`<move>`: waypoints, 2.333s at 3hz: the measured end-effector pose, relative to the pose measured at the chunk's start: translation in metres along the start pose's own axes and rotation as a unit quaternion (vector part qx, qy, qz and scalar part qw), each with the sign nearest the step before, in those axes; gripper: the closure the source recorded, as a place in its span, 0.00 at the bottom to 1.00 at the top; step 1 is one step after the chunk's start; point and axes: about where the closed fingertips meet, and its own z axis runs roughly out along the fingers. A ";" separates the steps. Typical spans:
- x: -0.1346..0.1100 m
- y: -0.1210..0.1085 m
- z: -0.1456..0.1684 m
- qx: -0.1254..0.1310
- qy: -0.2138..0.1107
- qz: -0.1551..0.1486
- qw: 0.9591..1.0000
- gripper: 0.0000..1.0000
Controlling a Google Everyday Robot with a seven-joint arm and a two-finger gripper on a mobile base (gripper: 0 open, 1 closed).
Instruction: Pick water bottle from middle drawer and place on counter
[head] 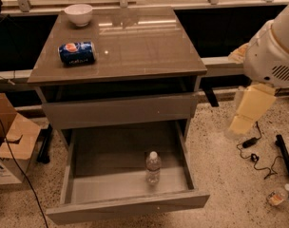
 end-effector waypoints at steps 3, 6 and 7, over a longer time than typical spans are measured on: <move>-0.024 0.005 0.071 -0.012 -0.105 0.002 0.994 0.00; -0.035 0.003 0.126 -0.066 -0.153 0.013 0.986 0.00; -0.051 0.005 0.165 -0.088 -0.174 0.010 0.981 0.00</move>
Offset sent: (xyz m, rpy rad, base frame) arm 0.0217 0.0463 -0.0684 0.2210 -0.0539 0.0601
